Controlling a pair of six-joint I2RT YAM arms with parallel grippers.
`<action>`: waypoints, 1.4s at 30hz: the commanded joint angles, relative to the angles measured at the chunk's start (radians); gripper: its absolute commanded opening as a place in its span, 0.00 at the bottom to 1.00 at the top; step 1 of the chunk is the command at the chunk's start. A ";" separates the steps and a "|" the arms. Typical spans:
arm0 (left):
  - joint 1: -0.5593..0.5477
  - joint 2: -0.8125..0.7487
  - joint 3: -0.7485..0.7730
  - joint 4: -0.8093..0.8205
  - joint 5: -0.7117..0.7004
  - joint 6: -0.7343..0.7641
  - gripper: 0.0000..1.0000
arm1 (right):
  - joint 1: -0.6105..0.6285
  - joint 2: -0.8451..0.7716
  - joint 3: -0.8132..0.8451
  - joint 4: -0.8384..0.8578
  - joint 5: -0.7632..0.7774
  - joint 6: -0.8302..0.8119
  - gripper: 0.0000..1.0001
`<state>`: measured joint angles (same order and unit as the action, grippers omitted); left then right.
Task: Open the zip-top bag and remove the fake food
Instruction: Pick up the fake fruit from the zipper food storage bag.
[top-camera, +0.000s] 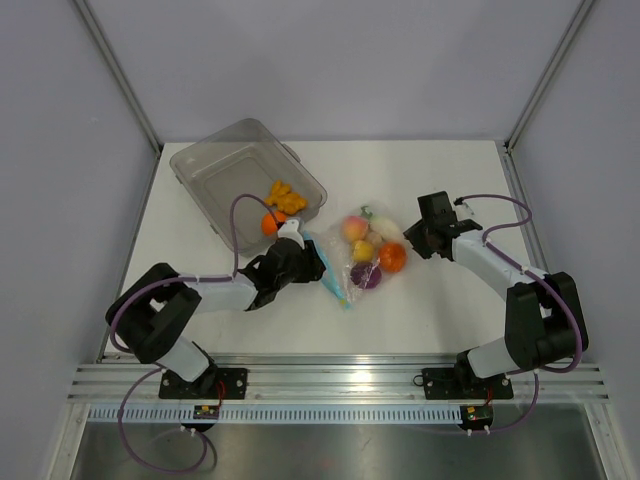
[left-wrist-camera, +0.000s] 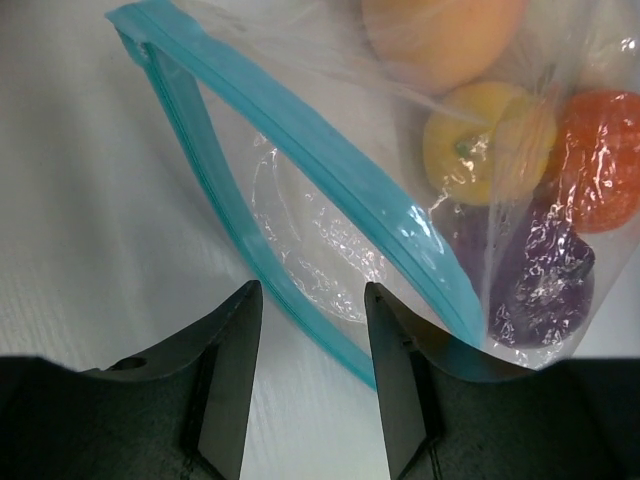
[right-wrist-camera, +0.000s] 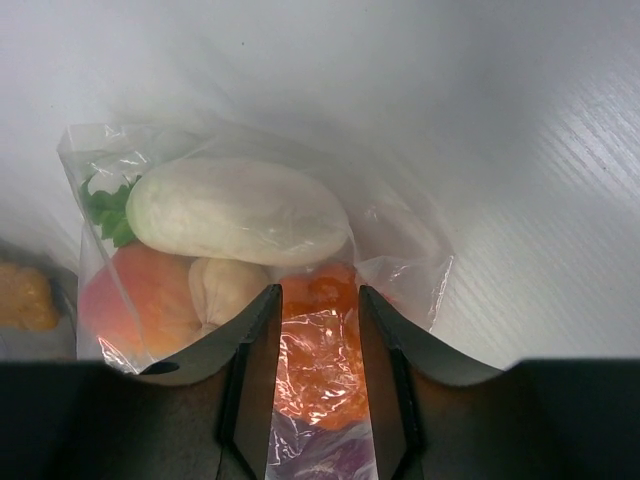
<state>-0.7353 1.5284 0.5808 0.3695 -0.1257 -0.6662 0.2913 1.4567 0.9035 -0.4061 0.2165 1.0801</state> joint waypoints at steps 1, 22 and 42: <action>-0.010 0.036 0.042 0.098 0.006 0.007 0.49 | -0.009 -0.010 -0.002 0.039 -0.006 -0.006 0.43; -0.032 0.139 0.017 0.428 0.176 -0.030 0.65 | -0.009 0.005 0.000 0.064 -0.049 -0.043 0.19; -0.042 0.248 -0.022 0.658 0.221 -0.079 0.78 | -0.009 0.008 0.000 0.067 -0.060 -0.060 0.00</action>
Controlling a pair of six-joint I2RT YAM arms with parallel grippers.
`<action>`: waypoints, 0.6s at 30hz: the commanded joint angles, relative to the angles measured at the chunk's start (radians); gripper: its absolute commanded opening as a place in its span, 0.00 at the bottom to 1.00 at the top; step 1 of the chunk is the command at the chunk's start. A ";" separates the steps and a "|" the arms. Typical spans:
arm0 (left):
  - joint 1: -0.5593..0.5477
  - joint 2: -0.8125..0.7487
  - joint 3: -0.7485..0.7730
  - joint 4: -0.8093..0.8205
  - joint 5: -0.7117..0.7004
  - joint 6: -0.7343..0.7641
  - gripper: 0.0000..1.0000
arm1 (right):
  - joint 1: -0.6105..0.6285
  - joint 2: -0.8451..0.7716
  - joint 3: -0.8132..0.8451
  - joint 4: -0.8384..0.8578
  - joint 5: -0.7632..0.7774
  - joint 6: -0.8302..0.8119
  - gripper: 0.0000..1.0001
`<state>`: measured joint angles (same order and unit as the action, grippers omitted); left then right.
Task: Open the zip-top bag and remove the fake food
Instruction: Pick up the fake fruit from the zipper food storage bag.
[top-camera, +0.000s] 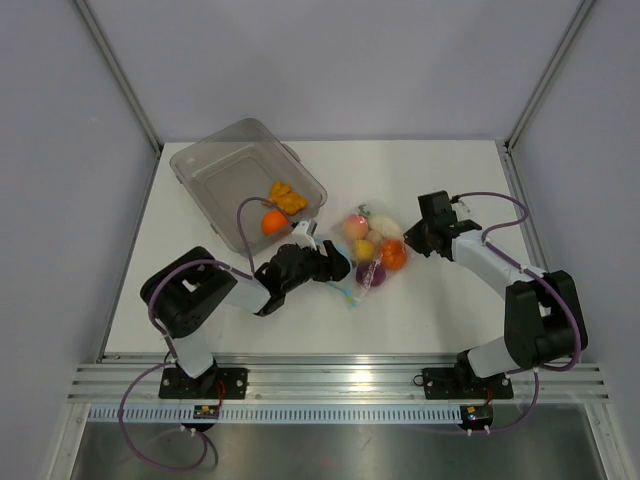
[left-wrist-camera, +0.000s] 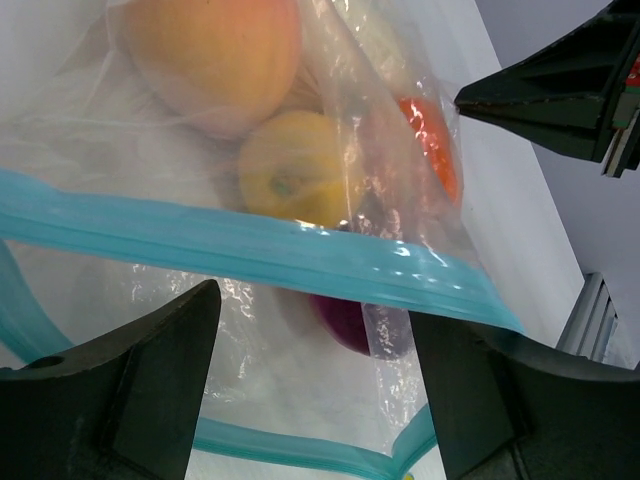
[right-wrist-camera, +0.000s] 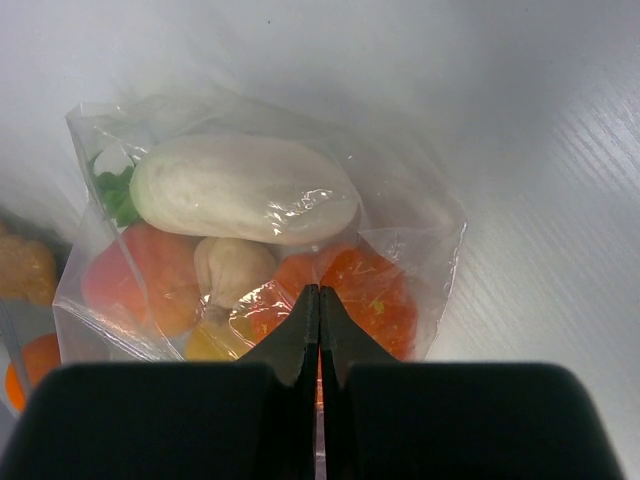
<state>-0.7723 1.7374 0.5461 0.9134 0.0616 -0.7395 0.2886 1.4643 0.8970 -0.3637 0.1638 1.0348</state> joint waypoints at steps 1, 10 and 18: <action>-0.005 0.048 0.012 0.123 0.035 -0.018 0.78 | -0.008 -0.001 0.005 0.028 -0.004 -0.015 0.00; -0.005 0.080 0.018 0.133 0.061 -0.043 0.79 | -0.008 -0.038 -0.009 0.028 0.014 -0.018 0.00; -0.005 0.111 0.060 0.048 0.073 -0.046 0.79 | -0.008 -0.036 -0.009 0.048 -0.009 -0.056 0.00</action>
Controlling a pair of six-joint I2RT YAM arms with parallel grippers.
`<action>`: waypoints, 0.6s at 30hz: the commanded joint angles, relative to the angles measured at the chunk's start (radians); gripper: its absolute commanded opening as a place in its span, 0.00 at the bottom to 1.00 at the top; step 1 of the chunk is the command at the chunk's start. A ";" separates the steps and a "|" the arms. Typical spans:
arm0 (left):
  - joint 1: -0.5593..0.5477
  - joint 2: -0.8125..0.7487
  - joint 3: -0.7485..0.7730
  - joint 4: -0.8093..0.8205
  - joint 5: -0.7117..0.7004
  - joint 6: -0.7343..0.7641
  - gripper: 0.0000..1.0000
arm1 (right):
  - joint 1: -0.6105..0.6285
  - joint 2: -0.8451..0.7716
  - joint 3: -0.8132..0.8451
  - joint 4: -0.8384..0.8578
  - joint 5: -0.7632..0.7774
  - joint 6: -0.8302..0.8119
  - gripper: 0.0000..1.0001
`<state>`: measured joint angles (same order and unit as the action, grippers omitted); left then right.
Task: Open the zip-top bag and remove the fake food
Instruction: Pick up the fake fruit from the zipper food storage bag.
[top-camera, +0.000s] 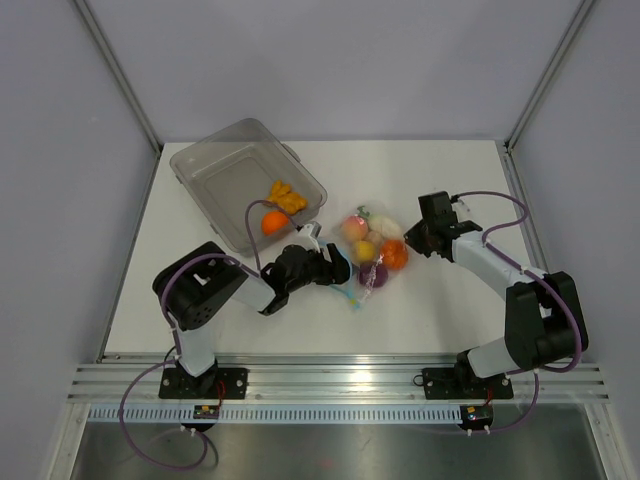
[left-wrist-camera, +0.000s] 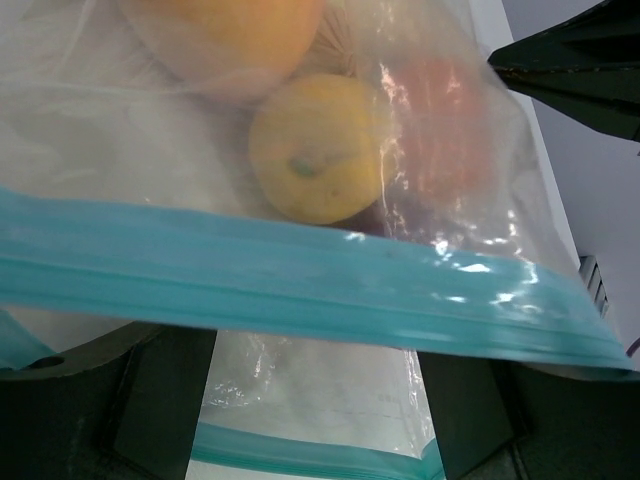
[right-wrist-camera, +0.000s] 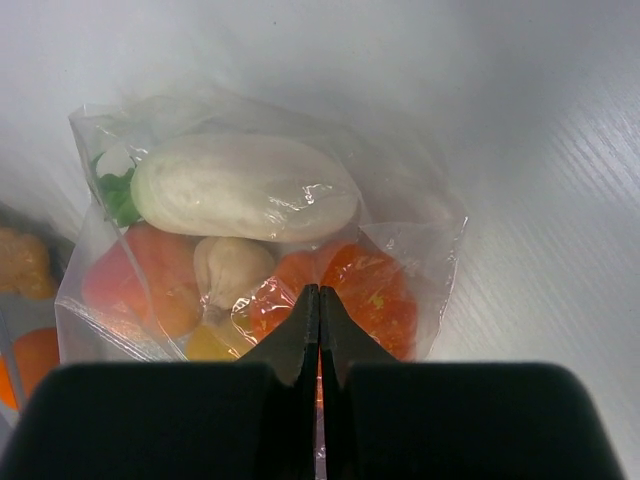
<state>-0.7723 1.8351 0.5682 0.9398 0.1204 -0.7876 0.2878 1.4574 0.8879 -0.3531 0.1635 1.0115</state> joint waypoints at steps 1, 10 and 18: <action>-0.005 0.013 0.041 0.004 0.010 0.002 0.79 | -0.006 -0.029 -0.001 0.039 -0.012 -0.042 0.00; -0.005 0.019 0.062 -0.024 0.002 0.007 0.79 | -0.004 -0.107 -0.052 0.153 -0.099 -0.160 0.17; -0.005 0.003 0.076 -0.033 -0.004 0.022 0.79 | 0.017 -0.250 -0.144 0.269 -0.159 -0.251 0.39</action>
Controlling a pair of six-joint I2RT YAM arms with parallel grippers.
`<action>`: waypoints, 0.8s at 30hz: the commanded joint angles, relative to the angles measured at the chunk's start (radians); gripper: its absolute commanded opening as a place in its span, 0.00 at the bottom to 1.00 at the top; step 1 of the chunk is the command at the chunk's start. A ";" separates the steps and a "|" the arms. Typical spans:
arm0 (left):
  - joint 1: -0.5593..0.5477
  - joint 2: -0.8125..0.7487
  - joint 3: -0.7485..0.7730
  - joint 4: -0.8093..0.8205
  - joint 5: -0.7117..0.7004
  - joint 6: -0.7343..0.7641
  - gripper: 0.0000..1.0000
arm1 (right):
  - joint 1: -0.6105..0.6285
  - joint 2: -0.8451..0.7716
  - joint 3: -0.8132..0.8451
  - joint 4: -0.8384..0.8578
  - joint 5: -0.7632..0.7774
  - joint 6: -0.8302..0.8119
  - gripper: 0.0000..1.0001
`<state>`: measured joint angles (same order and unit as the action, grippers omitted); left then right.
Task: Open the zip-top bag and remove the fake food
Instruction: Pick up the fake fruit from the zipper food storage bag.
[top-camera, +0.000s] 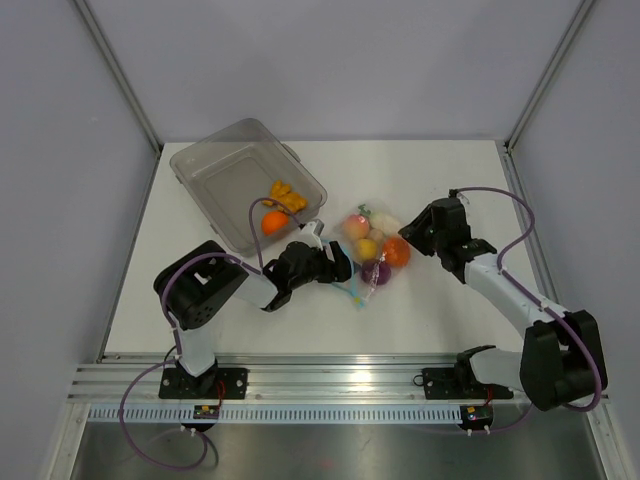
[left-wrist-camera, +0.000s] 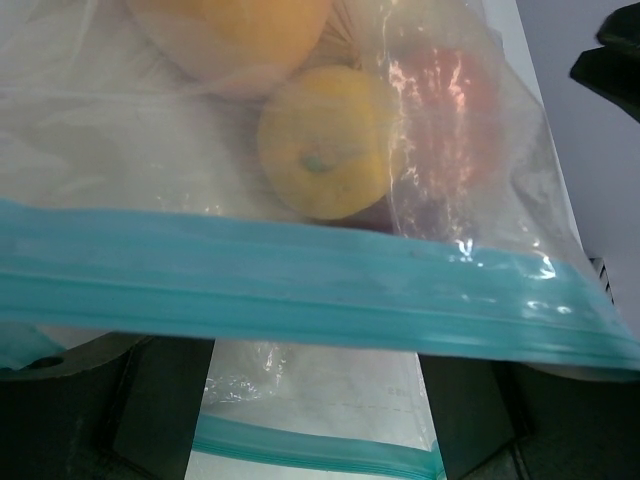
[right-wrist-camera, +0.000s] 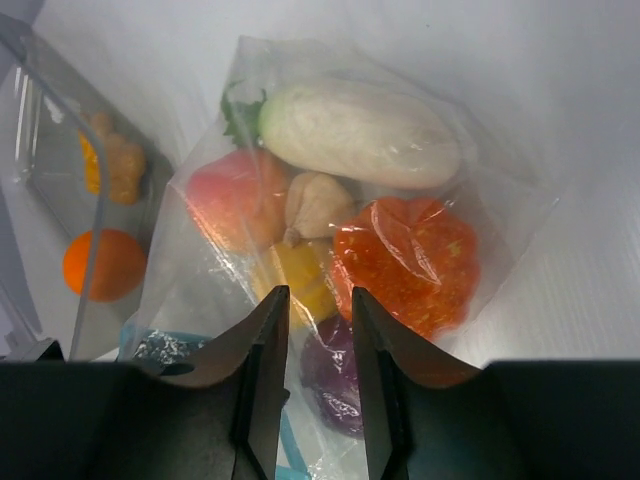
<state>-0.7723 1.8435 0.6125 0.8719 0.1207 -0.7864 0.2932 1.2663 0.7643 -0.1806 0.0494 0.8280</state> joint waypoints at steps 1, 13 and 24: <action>-0.005 -0.009 0.032 0.035 -0.006 0.024 0.79 | 0.018 -0.074 -0.023 0.092 -0.045 -0.072 0.39; -0.005 -0.030 0.009 0.068 -0.004 0.021 0.80 | 0.055 -0.131 -0.132 0.096 -0.151 -0.079 0.44; -0.005 -0.036 -0.010 0.128 0.014 0.021 0.82 | 0.112 0.021 -0.094 0.096 -0.137 -0.053 0.43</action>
<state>-0.7723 1.8408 0.6109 0.9131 0.1253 -0.7837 0.3889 1.2682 0.6300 -0.0994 -0.0906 0.7666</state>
